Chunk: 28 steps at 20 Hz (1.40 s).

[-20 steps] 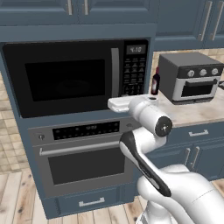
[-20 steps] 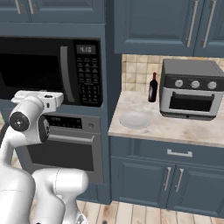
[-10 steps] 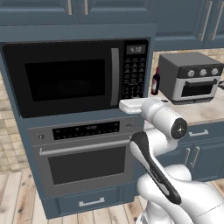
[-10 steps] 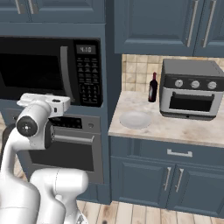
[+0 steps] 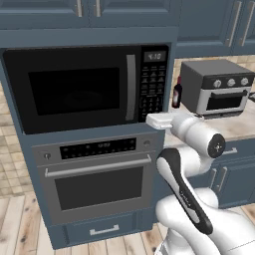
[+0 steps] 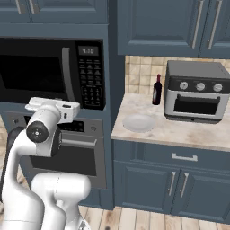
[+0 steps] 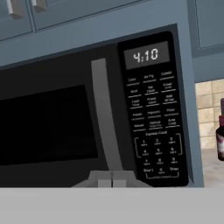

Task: Pick the eggplant from the counter and place it in the microwave. Then turn on the microwave.

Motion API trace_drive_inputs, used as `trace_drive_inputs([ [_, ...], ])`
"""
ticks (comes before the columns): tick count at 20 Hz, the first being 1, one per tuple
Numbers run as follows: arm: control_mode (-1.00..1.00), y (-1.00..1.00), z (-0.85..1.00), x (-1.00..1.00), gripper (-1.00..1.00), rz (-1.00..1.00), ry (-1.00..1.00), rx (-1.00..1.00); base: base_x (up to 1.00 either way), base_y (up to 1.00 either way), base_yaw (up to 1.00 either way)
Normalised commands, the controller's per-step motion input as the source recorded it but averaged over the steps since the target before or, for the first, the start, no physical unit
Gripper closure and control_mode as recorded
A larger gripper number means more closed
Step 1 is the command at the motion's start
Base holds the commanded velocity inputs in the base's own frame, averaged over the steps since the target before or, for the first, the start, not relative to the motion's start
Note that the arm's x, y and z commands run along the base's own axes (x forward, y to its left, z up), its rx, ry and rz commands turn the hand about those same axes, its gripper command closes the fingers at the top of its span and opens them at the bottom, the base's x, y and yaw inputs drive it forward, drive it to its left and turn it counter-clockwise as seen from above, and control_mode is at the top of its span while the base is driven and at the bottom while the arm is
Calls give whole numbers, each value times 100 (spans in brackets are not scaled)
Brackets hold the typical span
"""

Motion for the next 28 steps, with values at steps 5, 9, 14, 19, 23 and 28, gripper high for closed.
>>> trace_drive_inputs([
  [5, -100, -12, -21, 0, 100, -1, 0, 1, 0, 0, 0],
  [9, -100, -7, -19, 4, 100, -1, 0, 1, 0, 0, 0],
  [14, -100, 0, -24, 15, 100, -2, 0, 0, 0, 0, 0],
  [19, -100, 2, -31, 25, 100, -5, -4, 0, 0, 0, 0],
  [23, -100, 2, -15, 26, 100, -5, -8, 0, 0, 0, 0],
  [28, -100, 0, -9, 28, 100, -5, -6, 0, 0, 0, 0],
])
